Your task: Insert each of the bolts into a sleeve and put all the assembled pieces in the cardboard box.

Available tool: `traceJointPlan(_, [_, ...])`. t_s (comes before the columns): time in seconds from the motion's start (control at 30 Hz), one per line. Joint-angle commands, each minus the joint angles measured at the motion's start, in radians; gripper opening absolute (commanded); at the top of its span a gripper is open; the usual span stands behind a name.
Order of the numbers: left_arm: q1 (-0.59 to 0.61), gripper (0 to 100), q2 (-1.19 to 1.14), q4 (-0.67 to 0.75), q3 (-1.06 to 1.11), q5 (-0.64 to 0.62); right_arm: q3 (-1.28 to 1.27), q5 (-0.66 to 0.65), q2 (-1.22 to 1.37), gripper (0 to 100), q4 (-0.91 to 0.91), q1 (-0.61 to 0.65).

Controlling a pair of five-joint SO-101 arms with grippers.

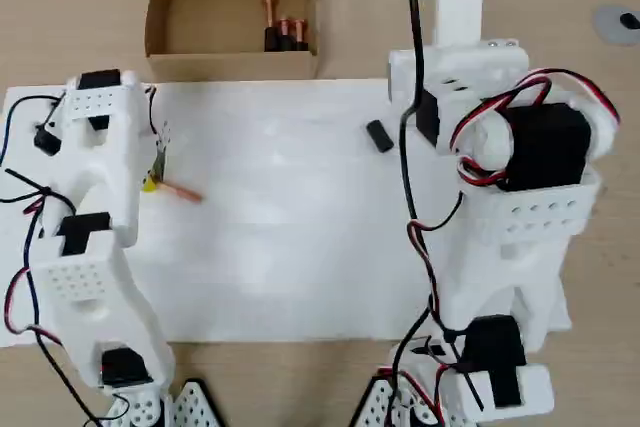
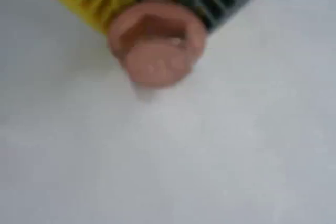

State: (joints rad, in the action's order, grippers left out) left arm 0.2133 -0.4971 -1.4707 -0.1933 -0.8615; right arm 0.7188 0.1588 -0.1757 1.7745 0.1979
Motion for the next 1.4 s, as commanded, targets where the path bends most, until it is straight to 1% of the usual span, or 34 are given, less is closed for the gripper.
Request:
traceJointPlan(0.0, [0.018, 1, 0.013, -0.16, -0.16, 0.074, -0.001, -0.006, -0.027, 18.5, 0.014, 0.013])
traceJointPlan(0.07, [0.009, 1, 0.013, -0.226, -0.245, 0.124, -0.001, -0.006, -0.027, 18.5, 0.014, 0.015])
traceJointPlan(0.17, [0.002, 1, 0.013, -0.275, -0.33, 0.164, -0.001, -0.006, -0.027, 18.5, 0.014, 0.016])
traceJointPlan(0.37, [0.002, 1, 0.013, -0.282, -0.353, 0.169, -0.001, -0.006, -0.028, 18.5, 0.014, 0.016])
traceJointPlan(0.4, [0.002, 1, 0.013, -0.282, -0.351, 0.19, -0.002, -0.006, -0.028, 18.5, 0.014, 0.016])
traceJointPlan(0.43, [0.002, 1, 0.013, -0.282, -0.351, 0.226, -0.002, -0.006, -0.027, 18.5, 0.014, 0.016])
traceJointPlan(0.5, [0.006, 1, 0.015, -0.282, -0.351, 0.336, -0.004, -0.006, -0.022, 18.5, 0.014, 0.016])
traceJointPlan(0.63, [0.012, 1, 0.091, -0.282, -0.345, 0.655, -0.14, -0.005, -0.021, 18.5, 0.014, 0.031])
traceJointPlan(0.67, [0.014, 1, 0.128, -0.282, -0.342, 0.71, -0.202, -0.005, -0.021, 18.5, 0.014, 0.036])
traceJointPlan(0.73, [0.015, 1, 0.228, -0.282, -0.336, 0.74, -0.331, -0.014, -0.013, 18.5, -0.003, 0.036])
traceJointPlan(0.8, [0.014, 1, 0.349, -0.282, -0.319, 0.753, -0.43, -0.066, 0.005, 18.5, -0.025, 0.031])
traceJointPlan(0.87, [0.006, 1, 0.467, -0.282, -0.282, 0.779, -0.481, -0.178, 0.031, 18.5, -0.054, 0.036])
traceJointPlan(0.9, [0.006, 1, 0.518, -0.282, -0.258, 0.792, -0.483, -0.206, 0.045, 18.5, -0.068, 0.041])
traceJointPlan(1.1, [0.006, 1, 0.746, -0.255, -0.051, 0.868, -0.426, -0.232, 0.151, 18.5, -0.08, 0.067])
traceJointPlan(1.23, [0.006, 1, 0.895, -0.155, 0.121, 0.898, -0.386, -0.233, 0.259, 18.6, -0.084, 0.061])
traceJointPlan(1.37, [0.006, 1, 1.086, -0.031, 0.33, 0.921, -0.309, -0.273, 0.38, 18.6, -0.086, 0.061])
